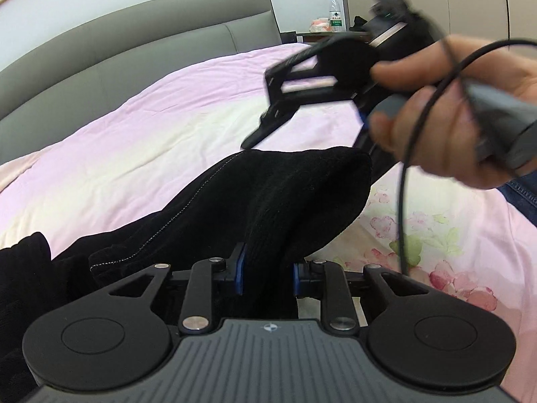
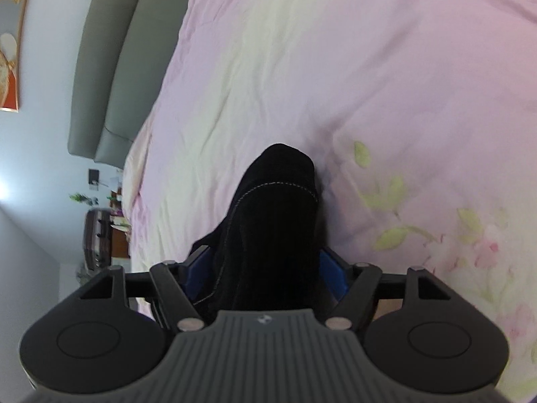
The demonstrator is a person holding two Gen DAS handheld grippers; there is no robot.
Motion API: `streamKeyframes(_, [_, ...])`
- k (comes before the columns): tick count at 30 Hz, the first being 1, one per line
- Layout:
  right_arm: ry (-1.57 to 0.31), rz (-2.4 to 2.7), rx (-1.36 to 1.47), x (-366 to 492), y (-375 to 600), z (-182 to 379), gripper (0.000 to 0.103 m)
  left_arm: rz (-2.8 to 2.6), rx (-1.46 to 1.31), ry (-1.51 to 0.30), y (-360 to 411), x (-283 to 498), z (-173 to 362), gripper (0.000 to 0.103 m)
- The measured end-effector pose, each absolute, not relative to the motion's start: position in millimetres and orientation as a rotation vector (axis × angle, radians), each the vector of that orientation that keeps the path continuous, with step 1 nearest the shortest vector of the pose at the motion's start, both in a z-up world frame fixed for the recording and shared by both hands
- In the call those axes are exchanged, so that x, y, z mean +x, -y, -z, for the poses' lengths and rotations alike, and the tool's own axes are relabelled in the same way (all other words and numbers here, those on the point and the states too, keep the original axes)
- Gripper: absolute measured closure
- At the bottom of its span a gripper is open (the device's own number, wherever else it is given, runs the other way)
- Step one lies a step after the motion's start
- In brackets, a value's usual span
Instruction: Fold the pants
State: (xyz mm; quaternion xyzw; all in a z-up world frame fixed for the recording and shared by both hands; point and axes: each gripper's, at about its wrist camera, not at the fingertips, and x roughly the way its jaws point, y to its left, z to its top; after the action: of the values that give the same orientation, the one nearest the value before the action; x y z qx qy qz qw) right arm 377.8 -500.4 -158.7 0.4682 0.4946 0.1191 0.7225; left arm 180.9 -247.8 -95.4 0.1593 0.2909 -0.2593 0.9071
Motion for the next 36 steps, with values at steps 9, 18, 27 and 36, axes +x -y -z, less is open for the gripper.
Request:
streamKeyframes(9, [-1.014, -0.348, 0.956, 370.9, 486.6, 139.3, 0.085, 0.561, 0.184, -0.579, 209.5, 186.2, 81.8, 0.075])
streamKeyframes(18, [-0.930, -0.405, 0.753, 368.1, 408.4, 41.6, 0.085, 0.515, -0.133, -0.535, 119.2, 185.1, 45.4, 0.075])
streamKeyframes(27, [-0.907, -0.505, 0.562, 368.5, 298.8, -21.5, 0.085, 0.468, -0.366, -0.518, 39.8, 181.5, 37.9, 0.076])
streamKeyframes(36, [-0.945, -0.569, 0.387, 377.4, 192.1, -34.8, 0.083, 0.431, -0.638, -0.500, -27.5, 182.4, 60.2, 0.076])
